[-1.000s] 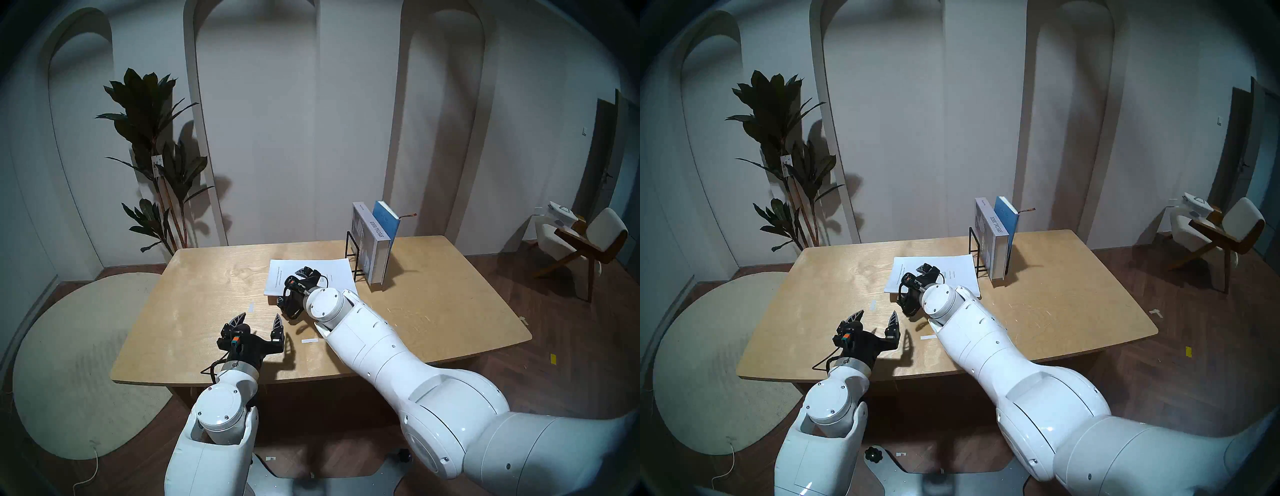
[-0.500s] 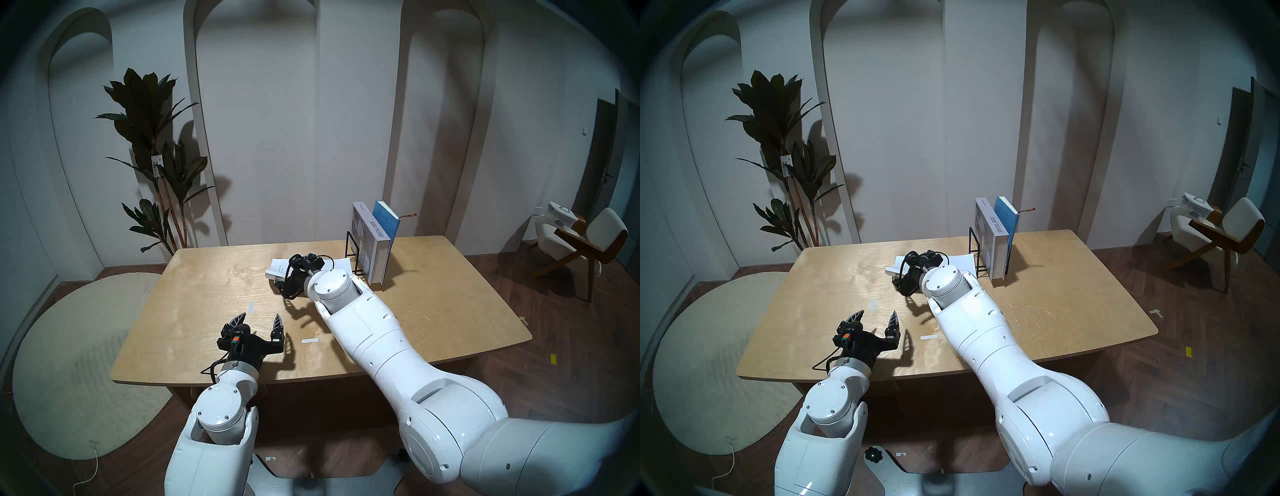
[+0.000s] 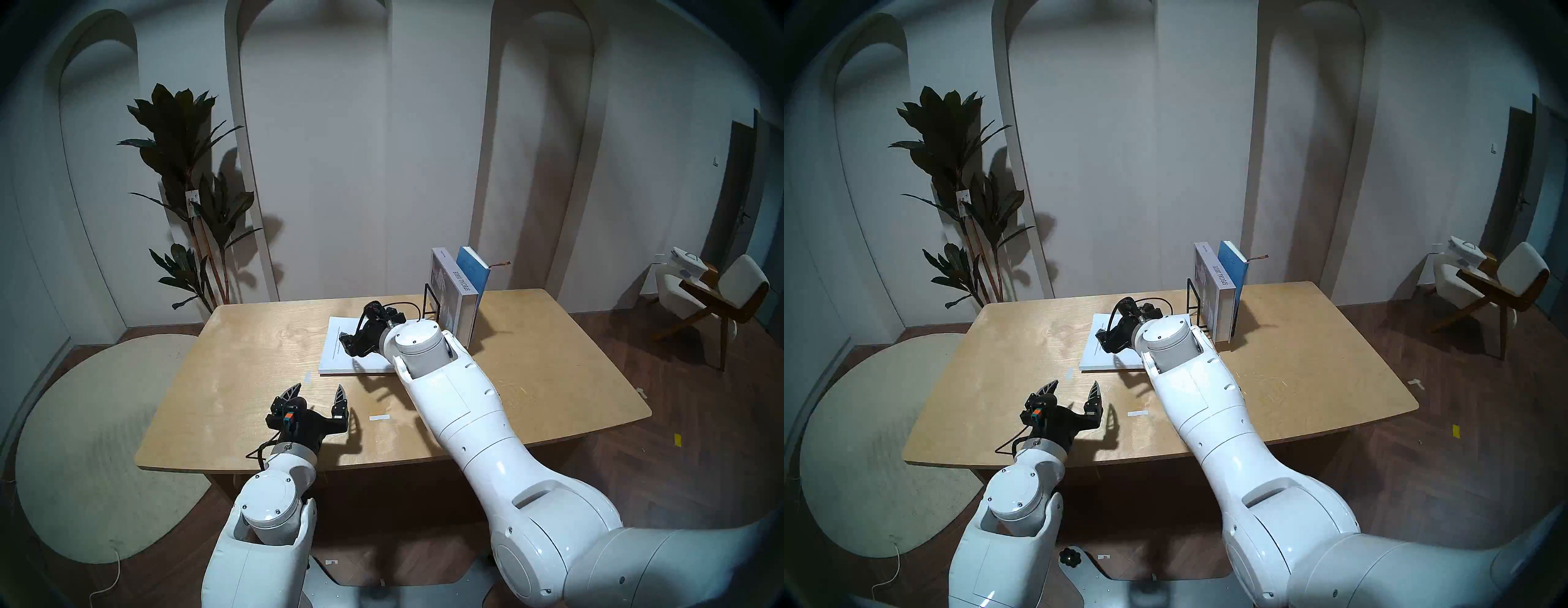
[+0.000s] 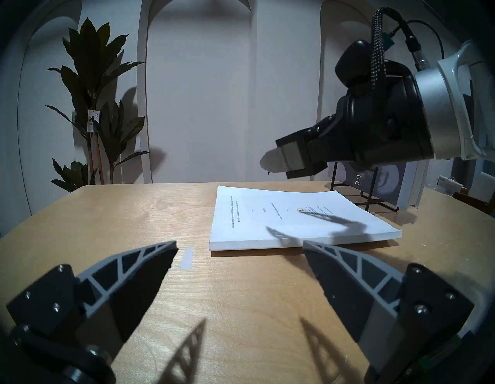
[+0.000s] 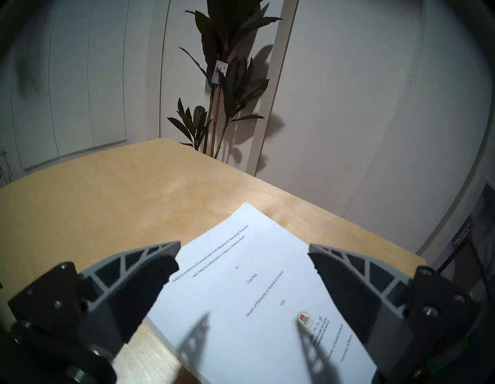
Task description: Stack the books into one stack
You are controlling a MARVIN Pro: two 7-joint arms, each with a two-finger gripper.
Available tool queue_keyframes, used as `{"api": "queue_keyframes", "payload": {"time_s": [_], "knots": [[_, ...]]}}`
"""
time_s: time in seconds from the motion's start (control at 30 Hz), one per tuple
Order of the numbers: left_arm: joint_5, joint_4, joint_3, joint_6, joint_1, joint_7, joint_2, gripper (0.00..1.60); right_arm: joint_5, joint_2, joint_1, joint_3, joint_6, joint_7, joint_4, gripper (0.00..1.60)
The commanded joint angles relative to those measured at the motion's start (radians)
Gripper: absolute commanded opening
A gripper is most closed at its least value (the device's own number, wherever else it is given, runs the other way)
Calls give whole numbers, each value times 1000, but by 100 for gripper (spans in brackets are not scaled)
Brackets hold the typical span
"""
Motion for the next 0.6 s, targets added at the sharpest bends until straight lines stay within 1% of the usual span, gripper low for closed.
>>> {"api": "queue_keyframes", "payload": {"time_s": [0.0,0.03,0.07,0.17,0.2,0.4,0.43,0.53,0.57], "knots": [[0,-21,-2,-5,-7,2,-1,160,27,-4,-33,29,-60,-20,-108,160],[0,-21,-2,-5,-7,2,-1,160,27,-4,-33,29,-60,-20,-108,160],[0,-20,-2,-5,-8,2,-1,160,34,-1,-49,39,-80,-26,-138,160],[0,-19,-2,-5,-8,2,-1,160,32,10,-67,45,-120,-38,-178,160],[0,-19,-2,-5,-8,2,-1,160,32,11,-67,47,-132,-43,-178,160],[0,-18,-2,-5,-9,1,-1,160,42,22,-126,69,-199,-72,-265,160],[0,-17,-2,-5,-9,1,-1,160,40,25,-129,70,-215,-78,-267,160],[0,-17,-2,-5,-9,1,-1,160,39,32,-147,74,-233,-87,-295,160],[0,-16,-2,-5,-9,1,0,160,37,38,-161,77,-258,-97,-320,160]]}}
